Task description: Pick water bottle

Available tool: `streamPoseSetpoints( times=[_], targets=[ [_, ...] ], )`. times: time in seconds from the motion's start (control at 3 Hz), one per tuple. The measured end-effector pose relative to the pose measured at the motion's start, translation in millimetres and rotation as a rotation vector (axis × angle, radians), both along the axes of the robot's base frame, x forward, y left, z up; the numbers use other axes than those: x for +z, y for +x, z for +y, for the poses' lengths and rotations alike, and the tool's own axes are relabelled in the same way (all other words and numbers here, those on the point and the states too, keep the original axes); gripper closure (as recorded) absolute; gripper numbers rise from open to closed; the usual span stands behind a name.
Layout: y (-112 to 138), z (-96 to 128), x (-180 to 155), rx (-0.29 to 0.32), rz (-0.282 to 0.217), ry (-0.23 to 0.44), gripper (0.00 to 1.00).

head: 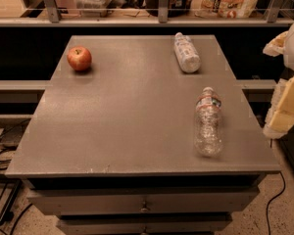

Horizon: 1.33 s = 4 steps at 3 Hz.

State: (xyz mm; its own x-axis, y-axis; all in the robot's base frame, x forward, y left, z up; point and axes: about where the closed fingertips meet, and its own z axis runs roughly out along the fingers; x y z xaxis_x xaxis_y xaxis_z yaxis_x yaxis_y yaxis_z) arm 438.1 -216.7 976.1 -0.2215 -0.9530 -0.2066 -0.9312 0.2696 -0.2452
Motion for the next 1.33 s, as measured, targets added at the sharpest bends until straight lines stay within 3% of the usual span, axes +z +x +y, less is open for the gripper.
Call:
streamPoseSetpoints(
  times=[0.33, 0.67, 1.33],
  targets=[
    [0.0, 0.0, 0.0, 0.0, 0.0, 0.0, 0.0],
    [8.6, 5.2, -3.5, -0.065, 0.002, 0.043, 0.0],
    [47.2, 24.7, -29.7, -0.376, 0.069, 0.249, 0.0]
  ],
)
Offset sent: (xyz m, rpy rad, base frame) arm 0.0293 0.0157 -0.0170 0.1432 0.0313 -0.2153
